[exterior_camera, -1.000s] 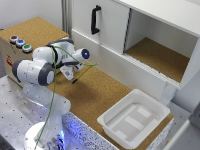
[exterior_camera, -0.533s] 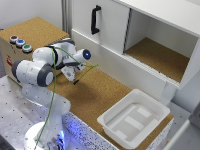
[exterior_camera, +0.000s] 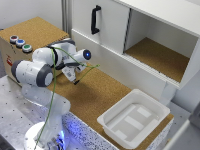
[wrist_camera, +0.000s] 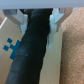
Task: Pull the drawer
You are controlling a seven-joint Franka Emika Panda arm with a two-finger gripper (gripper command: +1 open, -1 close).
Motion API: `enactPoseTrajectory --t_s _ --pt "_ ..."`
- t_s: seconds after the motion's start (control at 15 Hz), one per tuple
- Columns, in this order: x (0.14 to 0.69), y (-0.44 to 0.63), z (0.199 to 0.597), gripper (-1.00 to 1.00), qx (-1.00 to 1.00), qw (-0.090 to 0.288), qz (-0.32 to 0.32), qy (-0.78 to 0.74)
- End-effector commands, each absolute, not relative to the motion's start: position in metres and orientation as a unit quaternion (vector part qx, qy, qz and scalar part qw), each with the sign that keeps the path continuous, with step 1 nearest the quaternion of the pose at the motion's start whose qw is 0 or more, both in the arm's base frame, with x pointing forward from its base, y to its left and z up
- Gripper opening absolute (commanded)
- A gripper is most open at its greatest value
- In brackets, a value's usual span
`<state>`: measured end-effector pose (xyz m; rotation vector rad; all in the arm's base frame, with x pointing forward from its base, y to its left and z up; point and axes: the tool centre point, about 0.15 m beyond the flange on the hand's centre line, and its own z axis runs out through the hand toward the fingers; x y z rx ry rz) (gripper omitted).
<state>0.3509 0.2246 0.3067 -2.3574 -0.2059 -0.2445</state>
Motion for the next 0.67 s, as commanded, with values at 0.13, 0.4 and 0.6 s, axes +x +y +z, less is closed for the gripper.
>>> enactPoseTrajectory --t_s 0.13,0.4,0.6 --pt "0.394 0.166 0.267 -1.00 -0.922 0.367 -0.086 -0.085" --pt "0.395 0.159 0.270 -1.00 -0.924 0.362 -0.090 -0.083" --pt "0.396 0.154 0.272 -1.00 -0.924 0.361 -0.092 -0.081"
